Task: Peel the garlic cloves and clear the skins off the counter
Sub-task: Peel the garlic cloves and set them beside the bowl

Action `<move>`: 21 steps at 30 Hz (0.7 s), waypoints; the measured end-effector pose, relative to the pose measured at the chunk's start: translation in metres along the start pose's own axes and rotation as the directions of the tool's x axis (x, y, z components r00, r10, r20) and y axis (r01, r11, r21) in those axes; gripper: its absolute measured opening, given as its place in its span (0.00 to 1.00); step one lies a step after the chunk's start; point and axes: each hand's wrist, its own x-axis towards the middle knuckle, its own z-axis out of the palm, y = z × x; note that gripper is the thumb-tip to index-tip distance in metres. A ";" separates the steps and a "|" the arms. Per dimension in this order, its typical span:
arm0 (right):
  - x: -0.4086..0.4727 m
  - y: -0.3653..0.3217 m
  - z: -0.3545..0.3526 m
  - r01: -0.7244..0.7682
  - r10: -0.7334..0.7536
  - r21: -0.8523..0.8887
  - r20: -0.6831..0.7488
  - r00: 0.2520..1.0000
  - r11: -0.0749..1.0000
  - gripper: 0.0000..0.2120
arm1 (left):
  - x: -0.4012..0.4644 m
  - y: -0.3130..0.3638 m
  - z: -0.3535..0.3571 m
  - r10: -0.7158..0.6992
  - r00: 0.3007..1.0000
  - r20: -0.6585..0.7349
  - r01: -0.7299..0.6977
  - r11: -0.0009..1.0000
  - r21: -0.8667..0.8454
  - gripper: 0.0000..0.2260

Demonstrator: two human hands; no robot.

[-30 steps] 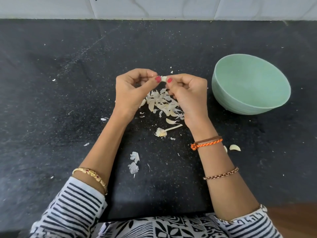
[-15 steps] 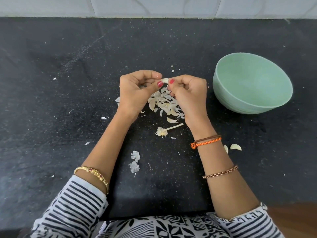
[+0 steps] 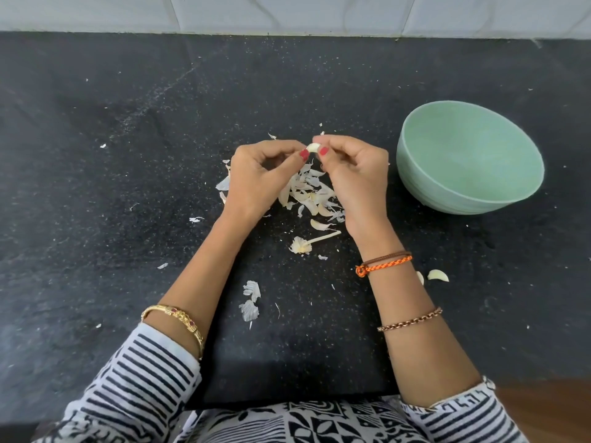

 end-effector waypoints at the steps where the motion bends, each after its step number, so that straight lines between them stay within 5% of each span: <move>1: 0.001 0.001 0.001 0.011 -0.011 -0.019 -0.003 1.000 1.000 0.08 | 0.000 0.001 0.000 -0.012 1.000 -0.007 0.012 0.999 -0.030 0.04; 12: 0.002 0.008 0.005 0.147 -0.153 -0.113 -0.044 0.987 0.983 0.07 | 0.001 0.004 0.000 -0.069 0.996 -0.048 0.066 0.996 -0.059 0.09; 21: 0.003 0.011 0.005 0.206 -0.210 -0.152 -0.006 0.978 0.967 0.09 | 0.000 0.001 0.000 -0.069 0.998 -0.016 0.068 0.997 -0.043 0.04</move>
